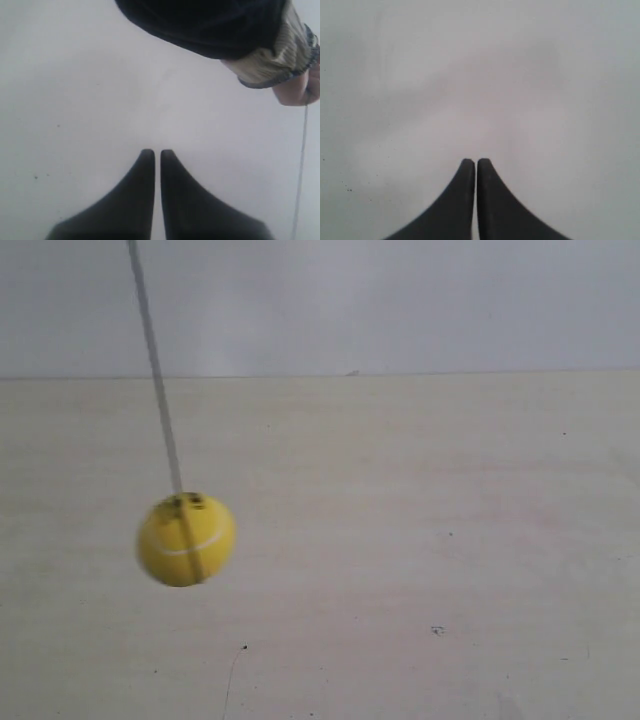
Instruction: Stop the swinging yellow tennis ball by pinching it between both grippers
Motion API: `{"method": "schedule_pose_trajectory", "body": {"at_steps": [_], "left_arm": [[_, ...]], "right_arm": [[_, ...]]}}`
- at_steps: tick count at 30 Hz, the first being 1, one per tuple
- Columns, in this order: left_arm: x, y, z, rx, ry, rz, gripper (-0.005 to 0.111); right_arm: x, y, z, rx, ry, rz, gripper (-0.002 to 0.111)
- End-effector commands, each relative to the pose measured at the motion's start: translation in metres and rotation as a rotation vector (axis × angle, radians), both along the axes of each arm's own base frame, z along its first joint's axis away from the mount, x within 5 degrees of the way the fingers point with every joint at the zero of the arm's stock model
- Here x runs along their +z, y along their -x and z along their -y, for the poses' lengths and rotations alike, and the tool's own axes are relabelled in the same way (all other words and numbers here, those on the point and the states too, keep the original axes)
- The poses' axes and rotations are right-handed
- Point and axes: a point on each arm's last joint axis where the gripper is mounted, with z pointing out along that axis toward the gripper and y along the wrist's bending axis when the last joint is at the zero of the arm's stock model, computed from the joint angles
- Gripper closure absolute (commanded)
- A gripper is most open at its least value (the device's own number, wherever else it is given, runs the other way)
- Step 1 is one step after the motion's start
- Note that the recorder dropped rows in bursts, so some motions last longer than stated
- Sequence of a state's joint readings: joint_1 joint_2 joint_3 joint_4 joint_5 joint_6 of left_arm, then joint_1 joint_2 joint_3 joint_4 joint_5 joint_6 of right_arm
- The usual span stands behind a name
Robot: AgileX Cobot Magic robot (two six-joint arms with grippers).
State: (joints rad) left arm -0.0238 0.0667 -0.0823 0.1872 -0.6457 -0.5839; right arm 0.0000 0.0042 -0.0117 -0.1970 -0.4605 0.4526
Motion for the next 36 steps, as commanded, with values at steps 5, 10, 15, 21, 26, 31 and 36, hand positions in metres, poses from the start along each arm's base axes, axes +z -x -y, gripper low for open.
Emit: {"method": "schedule_pose_trajectory", "body": {"at_steps": [5, 10, 15, 21, 26, 31, 36], "left_arm": [[0.031, -0.038, 0.026, -0.184, -0.227, -0.128, 0.102], [0.015, -0.075, 0.034, -0.265, -0.286, -0.253, 0.102], [-0.007, -0.108, 0.039, -0.29, -0.359, -0.347, 0.102], [-0.038, -0.136, 0.049, -0.372, -0.482, -0.385, 0.102], [-0.056, -0.159, 0.06, -0.517, -0.6, -0.429, 0.102], [-0.068, -0.171, 0.07, -0.677, -0.698, -0.44, 0.102], [-0.082, -0.171, 0.074, -0.762, -0.768, -0.475, 0.102]], "right_arm": [[0.021, -0.011, -0.01, 0.065, 0.099, -0.029, 0.108], [0.023, -0.034, -0.024, 0.185, 0.225, -0.1, 0.108], [0.02, -0.061, -0.033, 0.29, 0.287, -0.167, 0.108], [0.006, -0.103, -0.046, 0.436, 0.416, -0.338, 0.108], [-0.01, -0.122, -0.056, 0.591, 0.438, -0.398, 0.108], [-0.021, -0.124, -0.062, 0.683, 0.48, -0.414, 0.108], [-0.027, -0.114, -0.068, 0.794, 0.598, -0.416, 0.108]]}}
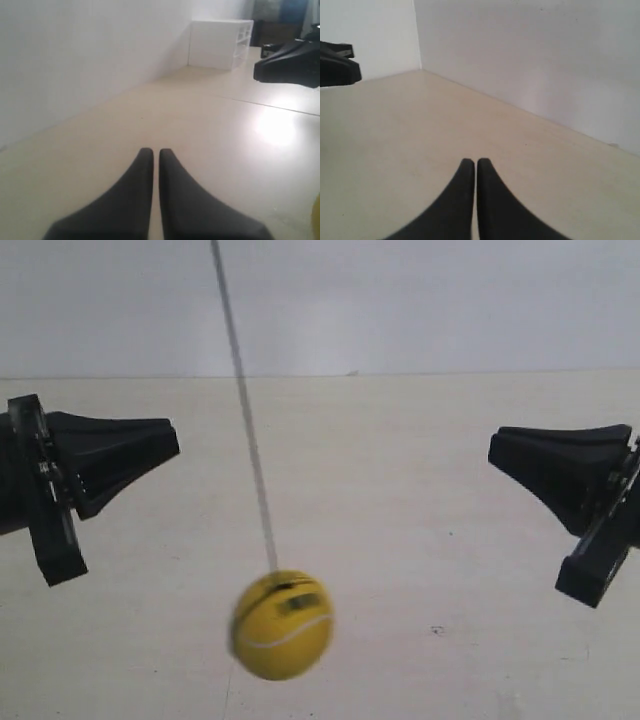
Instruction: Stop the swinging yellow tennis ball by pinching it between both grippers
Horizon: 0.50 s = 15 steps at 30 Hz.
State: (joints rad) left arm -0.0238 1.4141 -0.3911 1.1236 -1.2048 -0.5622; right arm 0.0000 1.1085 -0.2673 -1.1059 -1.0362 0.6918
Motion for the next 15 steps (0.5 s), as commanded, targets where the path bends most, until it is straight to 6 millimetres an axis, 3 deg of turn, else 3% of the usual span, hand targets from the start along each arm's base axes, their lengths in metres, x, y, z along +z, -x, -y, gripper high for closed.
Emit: {"method": "schedule_pose_trajectory", "body": {"at_steps": [1, 5, 15], "left_arm": [[-0.01, 0.002, 0.004, -0.091, -0.043, -0.031, 0.102], [-0.013, 0.005, 0.005, -0.136, -0.075, -0.033, 0.102], [-0.013, 0.011, 0.016, -0.196, -0.081, -0.033, 0.102]], "right_arm": [[-0.003, 0.012, -0.008, 0.172, 0.071, 0.017, 0.108], [-0.003, 0.024, -0.014, 0.325, 0.083, 0.05, 0.108], [-0.004, 0.024, -0.014, 0.33, 0.09, 0.05, 0.108]]}}
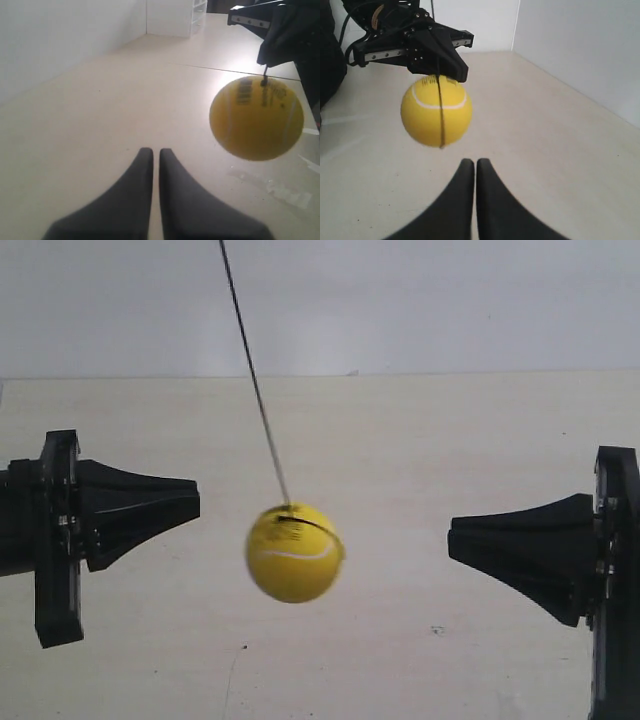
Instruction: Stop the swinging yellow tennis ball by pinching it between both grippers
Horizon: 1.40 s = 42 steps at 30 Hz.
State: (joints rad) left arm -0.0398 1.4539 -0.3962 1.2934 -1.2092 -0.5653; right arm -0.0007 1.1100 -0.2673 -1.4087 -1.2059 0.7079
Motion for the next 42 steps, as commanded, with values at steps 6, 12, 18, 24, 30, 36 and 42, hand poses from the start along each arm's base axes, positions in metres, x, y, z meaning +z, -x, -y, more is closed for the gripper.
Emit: {"method": "schedule_pose_trajectory", "body": {"at_steps": [6, 12, 18, 24, 30, 36, 42], "left_arm": [[0.003, 0.011, 0.027, -0.116, 0.021, 0.037, 0.102], [0.004, 0.02, 0.041, -0.196, 0.014, 0.074, 0.102], [0.005, 0.023, 0.047, -0.207, 0.03, 0.073, 0.102], [0.005, 0.022, 0.047, -0.204, 0.032, 0.073, 0.102], [0.005, 0.02, 0.047, -0.185, 0.016, 0.076, 0.102], [0.005, 0.019, 0.046, -0.182, 0.013, 0.082, 0.102], [0.001, 0.016, 0.045, -0.144, -0.033, 0.069, 0.102]], "right_arm": [[0.001, -0.003, 0.0, -0.002, -0.023, -0.009, 0.108], [-0.003, -0.005, 0.0, 0.001, -0.02, -0.029, 0.108], [-0.003, -0.005, 0.0, 0.004, -0.016, -0.029, 0.108], [-0.003, -0.005, 0.0, 0.007, -0.013, -0.027, 0.108], [-0.004, -0.004, 0.0, 0.011, -0.008, -0.027, 0.108], [-0.004, -0.004, 0.0, 0.014, -0.005, -0.027, 0.108], [-0.003, 0.01, -0.021, 0.164, -0.001, 0.009, 0.108]]}}
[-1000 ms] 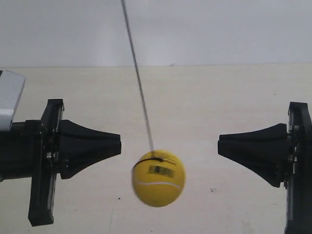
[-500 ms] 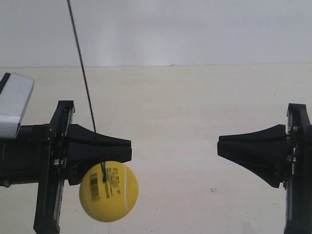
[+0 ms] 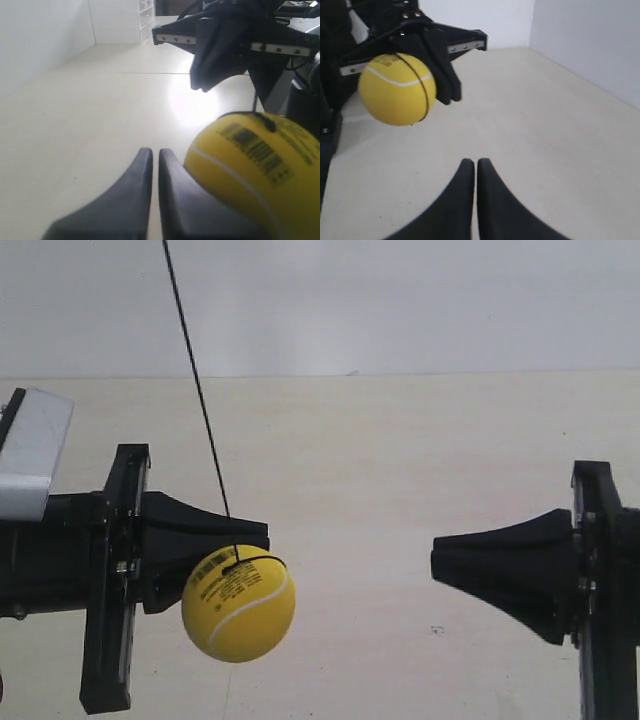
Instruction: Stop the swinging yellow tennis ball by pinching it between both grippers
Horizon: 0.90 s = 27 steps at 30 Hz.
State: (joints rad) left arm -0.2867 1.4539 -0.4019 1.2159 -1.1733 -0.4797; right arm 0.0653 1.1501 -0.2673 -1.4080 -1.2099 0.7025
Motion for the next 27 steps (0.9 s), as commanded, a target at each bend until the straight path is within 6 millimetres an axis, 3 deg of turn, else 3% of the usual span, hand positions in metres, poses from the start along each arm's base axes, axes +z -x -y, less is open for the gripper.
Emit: {"method": "schedule_pose_trajectory", "body": {"at_steps": [1, 5, 8, 12, 17, 21, 27], "left_arm": [[-0.003, -0.005, 0.0, 0.041, -0.035, -0.004, 0.102], [-0.003, -0.008, -0.003, 0.095, -0.066, -0.002, 0.102], [0.004, -0.012, -0.012, 0.253, -0.133, -0.052, 0.102], [0.017, 0.006, -0.017, 0.216, -0.19, -0.083, 0.102], [0.024, 0.029, -0.009, -0.031, -0.147, -0.058, 0.102], [0.024, 0.027, -0.009, -0.027, -0.137, -0.069, 0.102], [0.018, 0.015, -0.014, 0.122, -0.196, -0.089, 0.102]], "right_arm": [[0.004, 0.011, -0.019, 0.128, -0.021, 0.057, 0.108], [0.002, 0.011, -0.029, 0.116, 0.029, 0.069, 0.108], [0.002, 0.009, -0.029, 0.102, 0.034, 0.065, 0.108], [0.003, 0.008, -0.029, 0.093, 0.027, 0.059, 0.108], [0.004, 0.008, -0.029, 0.086, 0.02, 0.057, 0.108], [0.003, 0.008, -0.029, 0.084, 0.021, 0.054, 0.108], [0.002, 0.007, -0.028, 0.074, 0.031, 0.049, 0.108]]}}
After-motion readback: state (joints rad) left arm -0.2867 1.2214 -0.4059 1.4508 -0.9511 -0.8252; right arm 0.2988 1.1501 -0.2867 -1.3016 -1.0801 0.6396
